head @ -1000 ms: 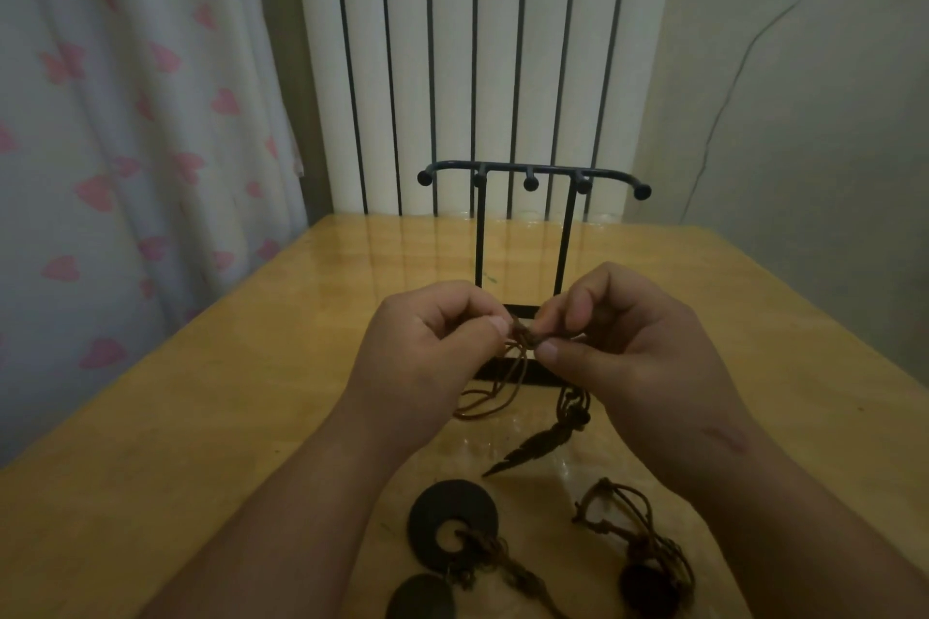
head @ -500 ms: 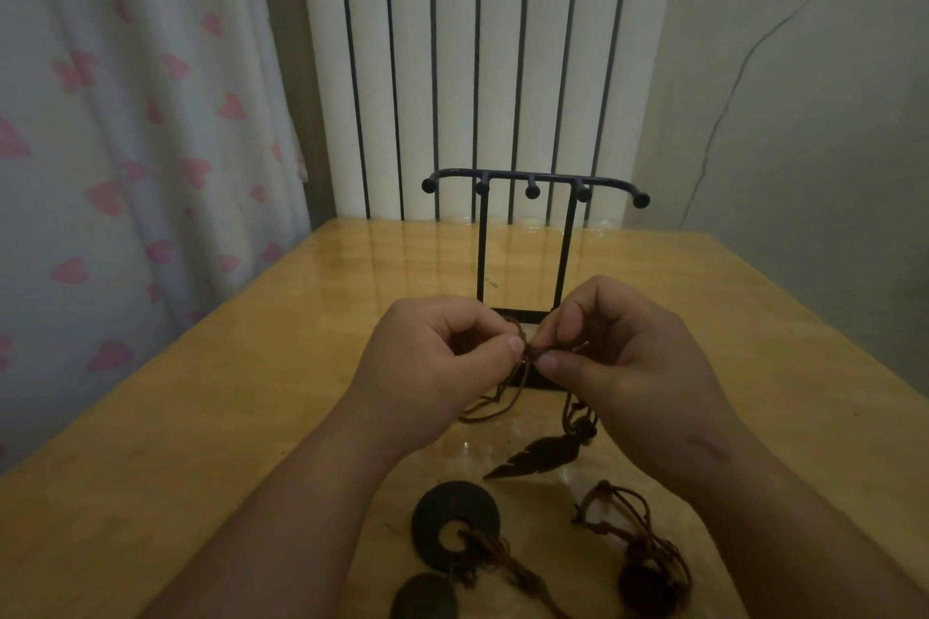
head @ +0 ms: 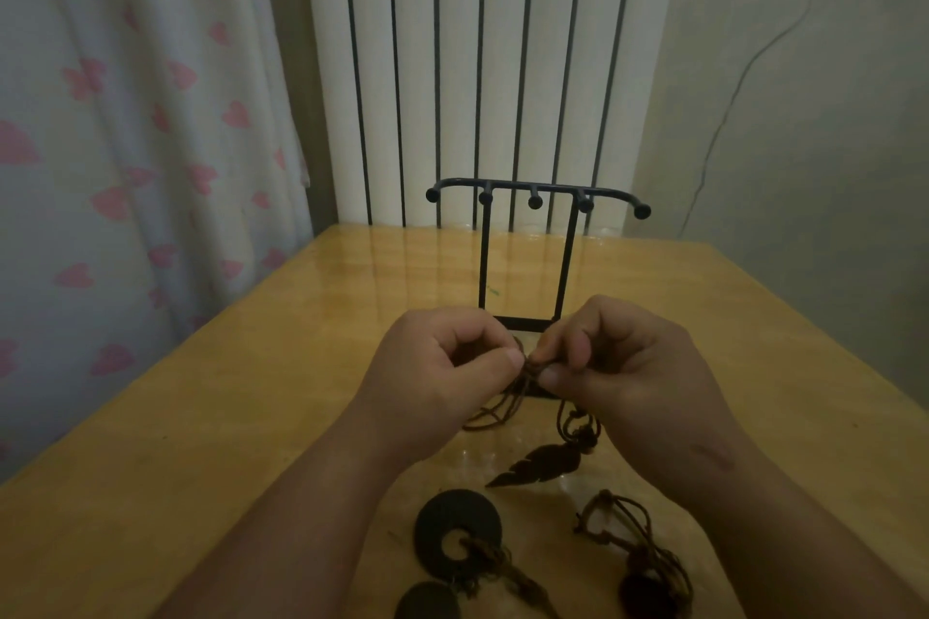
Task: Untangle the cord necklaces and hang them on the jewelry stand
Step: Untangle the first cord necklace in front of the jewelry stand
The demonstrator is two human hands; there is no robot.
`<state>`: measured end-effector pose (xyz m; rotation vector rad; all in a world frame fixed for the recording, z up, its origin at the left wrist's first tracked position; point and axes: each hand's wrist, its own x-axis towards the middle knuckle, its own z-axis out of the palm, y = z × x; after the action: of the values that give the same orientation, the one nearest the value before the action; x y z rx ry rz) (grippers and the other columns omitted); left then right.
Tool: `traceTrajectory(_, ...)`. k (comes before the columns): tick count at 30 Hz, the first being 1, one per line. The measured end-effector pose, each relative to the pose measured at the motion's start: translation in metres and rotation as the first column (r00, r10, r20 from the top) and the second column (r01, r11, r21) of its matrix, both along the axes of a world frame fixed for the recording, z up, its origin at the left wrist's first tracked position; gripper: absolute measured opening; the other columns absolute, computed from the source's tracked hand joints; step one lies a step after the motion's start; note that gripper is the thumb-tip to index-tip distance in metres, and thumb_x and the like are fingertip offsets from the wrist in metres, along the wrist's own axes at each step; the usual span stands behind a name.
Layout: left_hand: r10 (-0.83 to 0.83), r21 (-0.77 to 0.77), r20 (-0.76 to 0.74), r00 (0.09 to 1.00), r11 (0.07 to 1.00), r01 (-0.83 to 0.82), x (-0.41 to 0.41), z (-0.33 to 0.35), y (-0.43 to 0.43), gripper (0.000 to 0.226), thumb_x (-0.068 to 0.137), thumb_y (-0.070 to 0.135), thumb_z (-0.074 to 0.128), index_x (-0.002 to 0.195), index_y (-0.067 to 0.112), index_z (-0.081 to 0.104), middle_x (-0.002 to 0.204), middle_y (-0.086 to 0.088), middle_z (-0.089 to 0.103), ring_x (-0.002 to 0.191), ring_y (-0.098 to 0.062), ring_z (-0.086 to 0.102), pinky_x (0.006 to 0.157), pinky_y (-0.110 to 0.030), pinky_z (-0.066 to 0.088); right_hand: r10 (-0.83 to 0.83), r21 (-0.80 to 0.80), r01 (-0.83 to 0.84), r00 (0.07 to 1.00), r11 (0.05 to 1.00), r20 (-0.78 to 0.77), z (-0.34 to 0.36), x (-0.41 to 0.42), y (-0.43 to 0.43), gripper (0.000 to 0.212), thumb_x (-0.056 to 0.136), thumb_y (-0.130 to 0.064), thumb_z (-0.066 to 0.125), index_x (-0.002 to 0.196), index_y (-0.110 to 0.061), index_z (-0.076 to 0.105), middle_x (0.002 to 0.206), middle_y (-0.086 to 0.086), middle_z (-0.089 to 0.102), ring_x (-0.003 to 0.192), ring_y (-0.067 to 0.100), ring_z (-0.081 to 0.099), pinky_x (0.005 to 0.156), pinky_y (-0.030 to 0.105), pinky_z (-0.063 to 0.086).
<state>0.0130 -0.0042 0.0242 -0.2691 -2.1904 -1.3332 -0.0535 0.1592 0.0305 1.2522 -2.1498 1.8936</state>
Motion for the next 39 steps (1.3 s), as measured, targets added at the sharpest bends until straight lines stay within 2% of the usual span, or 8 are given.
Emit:
traceTrajectory(6, 0.108, -0.071, 0.004, 0.994, 0.992, -0.107, 0.0021, 0.0022, 0.0019, 0.027, 0.084, 0.007, 0.066, 0.068, 0.028, 0.07, 0.069, 0.004, 0.067, 0.059, -0.002, 0.058, 0.055, -0.011, 0.045, -0.019, 0.047, 0.019, 1.0, 0.999, 0.002, 0.0, 0.0004, 0.0011, 0.018, 0.077, 0.006, 0.069, 0.078, -0.011, 0.062, 0.083, -0.002, 0.069, 0.082, 0.012, 0.067, 0.074, 0.023, 0.057)
traceTrajectory(10, 0.133, -0.075, 0.025, 0.991, 0.989, -0.131, 0.0024, 0.0039, 0.0032, 0.024, 0.084, 0.011, 0.065, 0.068, 0.028, 0.07, 0.069, 0.005, 0.067, 0.059, -0.001, 0.057, 0.054, -0.011, 0.044, -0.016, 0.115, 0.013, 1.0, 0.993, 0.025, -0.0007, -0.0015, 0.0014, 0.02, 0.078, 0.003, 0.07, 0.08, -0.016, 0.065, 0.081, 0.001, 0.067, 0.076, 0.014, 0.064, 0.066, 0.024, 0.055)
traceTrajectory(16, 0.121, -0.059, 0.051, 0.991, 0.991, -0.118, 0.0027, 0.0047, 0.0031, 0.024, 0.086, 0.013, 0.065, 0.07, 0.029, 0.072, 0.068, 0.004, 0.068, 0.063, -0.008, 0.061, 0.056, -0.015, 0.048, -0.03, 0.175, 0.04, 0.998, 0.984, -0.06, -0.0048, 0.0008, -0.002, 0.013, 0.074, -0.031, 0.073, 0.08, -0.025, 0.064, 0.078, -0.001, 0.066, 0.071, 0.016, 0.063, 0.061, 0.03, 0.055)
traceTrajectory(19, 0.112, -0.025, 0.074, 0.991, 0.994, -0.11, 0.002, 0.0047, 0.0034, 0.024, 0.088, 0.012, 0.064, 0.072, 0.027, 0.073, 0.067, 0.008, 0.068, 0.065, -0.006, 0.063, 0.058, -0.016, 0.05, -0.086, 0.175, 0.107, 0.989, 0.979, -0.124, -0.0044, 0.0001, -0.0019, 0.008, 0.076, -0.031, 0.071, 0.081, -0.029, 0.065, 0.081, -0.008, 0.066, 0.074, 0.012, 0.064, 0.06, 0.027, 0.056)
traceTrajectory(22, 0.097, -0.003, 0.105, 0.99, 0.995, -0.097, 0.0021, 0.0051, 0.0037, 0.025, 0.088, 0.01, 0.063, 0.071, 0.026, 0.072, 0.063, 0.013, 0.065, 0.061, -0.002, 0.059, 0.055, -0.012, 0.045, -0.095, 0.17, 0.117, 0.987, 0.978, -0.132, -0.0039, -0.0007, -0.0013, 0.008, 0.074, -0.032, 0.069, 0.081, -0.028, 0.067, 0.081, -0.008, 0.068, 0.078, 0.012, 0.066, 0.066, 0.036, 0.06)
traceTrajectory(26, 0.099, -0.011, 0.108, 0.989, 0.995, -0.098, 0.0004, 0.0036, 0.0029, 0.019, 0.086, 0.014, 0.063, 0.073, 0.023, 0.073, 0.067, 0.004, 0.067, 0.063, -0.009, 0.06, 0.057, -0.017, 0.049, -0.083, 0.153, 0.103, 0.988, 0.983, -0.132, -0.0033, -0.0009, -0.001, 0.01, 0.072, -0.031, 0.068, 0.08, -0.027, 0.068, 0.083, -0.008, 0.069, 0.082, 0.013, 0.067, 0.069, 0.039, 0.06)
traceTrajectory(34, 0.089, 0.019, 0.125, 0.988, 0.996, -0.092, -0.0008, 0.002, 0.0053, 0.018, 0.084, 0.017, 0.061, 0.07, 0.026, 0.068, 0.066, 0.006, 0.064, 0.062, -0.005, 0.057, 0.056, -0.015, 0.048, -0.136, 0.2, 0.192, 0.955, 0.961, -0.263, -0.0073, 0.0005, -0.0036, 0.006, 0.072, -0.035, 0.06, 0.077, -0.033, 0.058, 0.087, -0.017, 0.062, 0.077, 0.009, 0.061, 0.067, 0.032, 0.056)
traceTrajectory(39, 0.1, 0.025, 0.12, 0.988, 0.994, -0.104, -0.0009, 0.0029, 0.0043, 0.019, 0.085, 0.018, 0.06, 0.069, 0.025, 0.067, 0.064, 0.011, 0.062, 0.061, -0.002, 0.055, 0.057, -0.013, 0.046, -0.14, 0.198, 0.218, 0.927, 0.955, -0.347, -0.0073, -0.0009, -0.0025, 0.006, 0.076, -0.037, 0.059, 0.081, -0.04, 0.06, 0.09, -0.025, 0.06, 0.081, 0.002, 0.061, 0.066, 0.015, 0.052)
